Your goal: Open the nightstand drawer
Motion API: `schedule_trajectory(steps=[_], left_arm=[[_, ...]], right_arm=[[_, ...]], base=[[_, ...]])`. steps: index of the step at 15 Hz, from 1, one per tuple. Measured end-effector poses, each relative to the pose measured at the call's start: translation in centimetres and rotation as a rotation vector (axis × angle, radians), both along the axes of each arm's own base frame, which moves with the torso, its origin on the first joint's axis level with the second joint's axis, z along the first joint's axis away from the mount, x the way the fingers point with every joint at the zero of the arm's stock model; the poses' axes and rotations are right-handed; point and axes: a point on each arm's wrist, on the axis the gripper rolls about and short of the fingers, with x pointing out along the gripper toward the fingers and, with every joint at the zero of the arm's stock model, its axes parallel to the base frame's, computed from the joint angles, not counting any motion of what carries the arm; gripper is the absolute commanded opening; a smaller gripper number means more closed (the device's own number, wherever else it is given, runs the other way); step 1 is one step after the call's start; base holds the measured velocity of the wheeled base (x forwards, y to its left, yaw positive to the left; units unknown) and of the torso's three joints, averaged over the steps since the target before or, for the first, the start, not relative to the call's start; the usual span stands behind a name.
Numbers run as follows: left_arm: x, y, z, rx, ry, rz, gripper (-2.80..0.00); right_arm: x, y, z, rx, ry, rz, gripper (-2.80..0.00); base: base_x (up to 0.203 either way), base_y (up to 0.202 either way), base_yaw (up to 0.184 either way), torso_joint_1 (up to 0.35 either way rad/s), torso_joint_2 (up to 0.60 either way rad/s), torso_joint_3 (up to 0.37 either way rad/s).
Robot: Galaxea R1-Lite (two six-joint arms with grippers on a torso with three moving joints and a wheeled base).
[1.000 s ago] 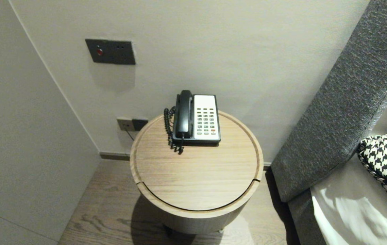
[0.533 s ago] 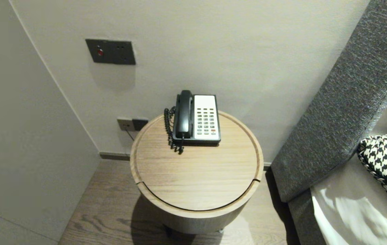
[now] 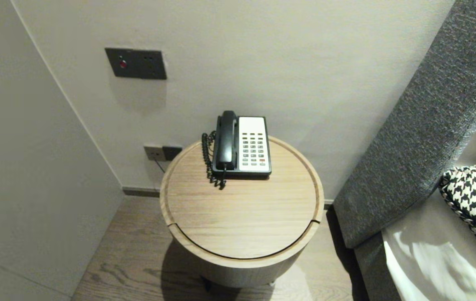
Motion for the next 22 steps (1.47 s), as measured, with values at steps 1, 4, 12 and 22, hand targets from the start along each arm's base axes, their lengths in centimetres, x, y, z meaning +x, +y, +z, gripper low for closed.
schedule_trajectory(steps=[1,4,12,22], left_arm=[[0.00,0.00,0.00,0.000,0.000,0.000,-2.80],[0.00,0.00,0.01,0.000,0.000,-0.001,-2.80],[0.00,0.00,0.01,0.000,0.000,-0.001,-2.80],[-0.01,0.00,0.02,0.000,0.000,-0.001,-2.80]], right_arm=[[0.00,0.00,0.01,0.008,-0.001,-0.001,-2.80],[0.00,-0.01,0.03,0.013,-0.003,0.002,-2.80],[-0.01,0.01,0.04,0.014,-0.005,0.006,-2.80],[-0.01,0.01,0.04,0.014,-0.005,0.006,-2.80]], base=[[0.000,0.000,0.000,0.000,0.00,0.000],[0.000,0.000,0.000,0.000,0.00,0.000],[0.000,0.000,0.000,0.000,0.00,0.000],[0.000,0.000,0.000,0.000,0.00,0.000]])
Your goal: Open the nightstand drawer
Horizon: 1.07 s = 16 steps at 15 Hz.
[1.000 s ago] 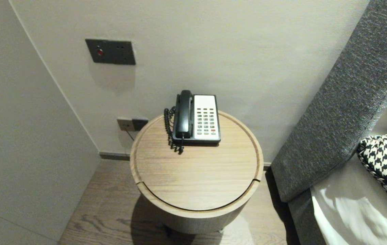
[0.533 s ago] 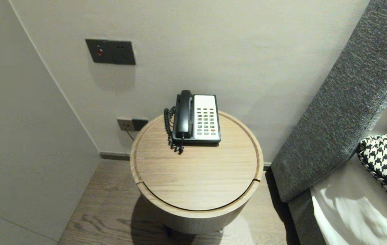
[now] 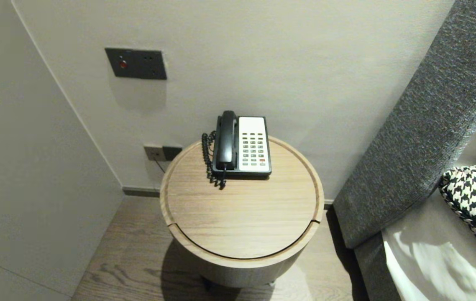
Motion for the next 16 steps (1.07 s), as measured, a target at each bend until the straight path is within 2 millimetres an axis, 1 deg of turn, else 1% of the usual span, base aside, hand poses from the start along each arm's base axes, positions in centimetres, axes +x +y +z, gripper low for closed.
schedule_trajectory(steps=[16], left_arm=[[0.00,0.00,-0.01,-0.002,0.001,0.001,-2.80]], right_arm=[[0.00,0.00,0.00,0.000,0.000,0.000,-2.80]], base=[[0.000,0.000,0.000,0.000,0.00,0.000]])
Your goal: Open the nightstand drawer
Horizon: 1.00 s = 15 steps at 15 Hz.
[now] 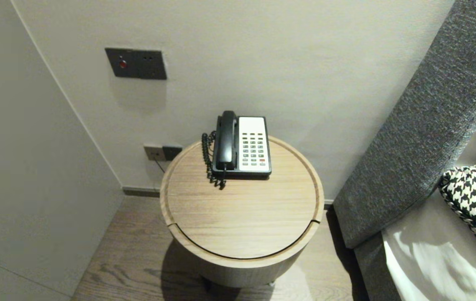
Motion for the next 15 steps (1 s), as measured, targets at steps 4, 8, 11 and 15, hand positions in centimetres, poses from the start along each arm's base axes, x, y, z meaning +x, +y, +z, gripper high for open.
schedule_trajectory(steps=[4,8,11,15], left_arm=[[0.0,0.0,0.0,0.009,0.013,-0.001,-2.80],[-0.2,0.0,0.0,0.014,0.047,-0.001,-2.80],[-0.9,-0.1,2.4,0.015,0.025,-0.026,-2.80],[-0.9,-0.1,7.8,0.012,0.030,-0.050,-2.80]], right_arm=[[0.0,0.0,0.0,0.000,0.000,0.000,-2.80],[0.0,0.0,0.0,0.000,0.000,0.000,-2.80],[0.0,0.0,0.0,0.000,0.000,0.000,-2.80],[0.0,0.0,0.0,0.000,0.000,0.000,-2.80]], base=[[0.000,0.000,0.000,0.000,0.00,0.000],[0.000,0.000,0.000,0.000,0.00,0.000],[0.000,0.000,0.000,0.000,0.00,0.000],[0.000,0.000,0.000,0.000,0.00,0.000]])
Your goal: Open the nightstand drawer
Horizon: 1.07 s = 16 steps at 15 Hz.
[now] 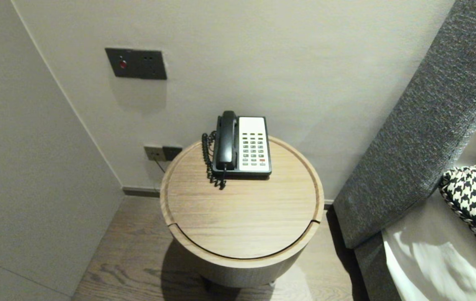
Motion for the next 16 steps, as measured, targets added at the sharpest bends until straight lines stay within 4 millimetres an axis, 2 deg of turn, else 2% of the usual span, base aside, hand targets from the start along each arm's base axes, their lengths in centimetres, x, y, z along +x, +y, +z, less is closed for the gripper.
schedule_trajectory(steps=[2,7,12,16], left_arm=[[1.0,-0.1,2.7,-0.001,0.025,-0.037,-2.80],[5.5,-0.4,5.7,-0.022,0.186,-0.197,-2.80],[10.4,-1.1,6.5,-0.029,0.380,-0.310,-2.80],[13.8,-3.4,7.3,-0.055,0.541,-0.437,-2.80]], right_arm=[[0.0,0.0,0.0,0.000,0.000,0.000,-2.80],[0.0,0.0,0.0,0.000,0.000,0.000,-2.80],[0.0,0.0,0.0,0.000,0.000,0.000,-2.80],[0.0,0.0,0.0,0.000,0.000,0.000,-2.80]], base=[[0.000,0.000,0.000,0.000,0.00,0.000],[0.000,0.000,0.000,0.000,0.00,0.000],[0.000,0.000,0.000,0.000,0.00,0.000],[0.000,0.000,0.000,0.000,0.00,0.000]])
